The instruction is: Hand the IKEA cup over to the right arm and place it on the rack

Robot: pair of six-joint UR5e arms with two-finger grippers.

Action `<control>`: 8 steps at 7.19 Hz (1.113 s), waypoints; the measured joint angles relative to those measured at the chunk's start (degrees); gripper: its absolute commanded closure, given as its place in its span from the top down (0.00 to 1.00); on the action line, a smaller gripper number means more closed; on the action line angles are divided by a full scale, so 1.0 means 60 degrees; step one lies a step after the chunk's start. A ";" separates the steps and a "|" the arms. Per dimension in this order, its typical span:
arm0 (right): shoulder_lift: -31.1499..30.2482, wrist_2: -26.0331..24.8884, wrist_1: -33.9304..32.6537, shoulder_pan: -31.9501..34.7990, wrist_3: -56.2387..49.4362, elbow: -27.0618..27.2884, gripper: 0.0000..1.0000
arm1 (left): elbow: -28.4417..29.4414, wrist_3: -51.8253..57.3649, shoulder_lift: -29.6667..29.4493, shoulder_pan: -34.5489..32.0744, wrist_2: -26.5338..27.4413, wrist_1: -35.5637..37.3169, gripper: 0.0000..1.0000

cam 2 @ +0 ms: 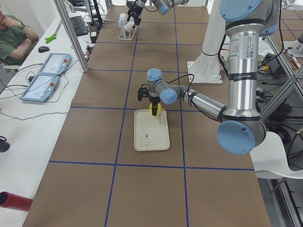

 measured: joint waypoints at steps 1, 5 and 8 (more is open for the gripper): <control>-0.0001 -0.0003 0.0003 -0.0033 0.0003 0.0005 0.99 | 0.0018 -0.0039 0.0040 0.0011 -0.0008 -0.0009 0.52; -0.0005 -0.0006 0.0021 -0.0126 0.0014 0.0001 0.99 | 0.0045 -0.0083 0.0028 0.0031 -0.0108 -0.0054 0.00; -0.0003 -0.0016 0.0065 -0.0205 0.0036 -0.0006 1.00 | -0.0252 -0.0081 0.0052 -0.0020 -0.0350 0.0041 0.00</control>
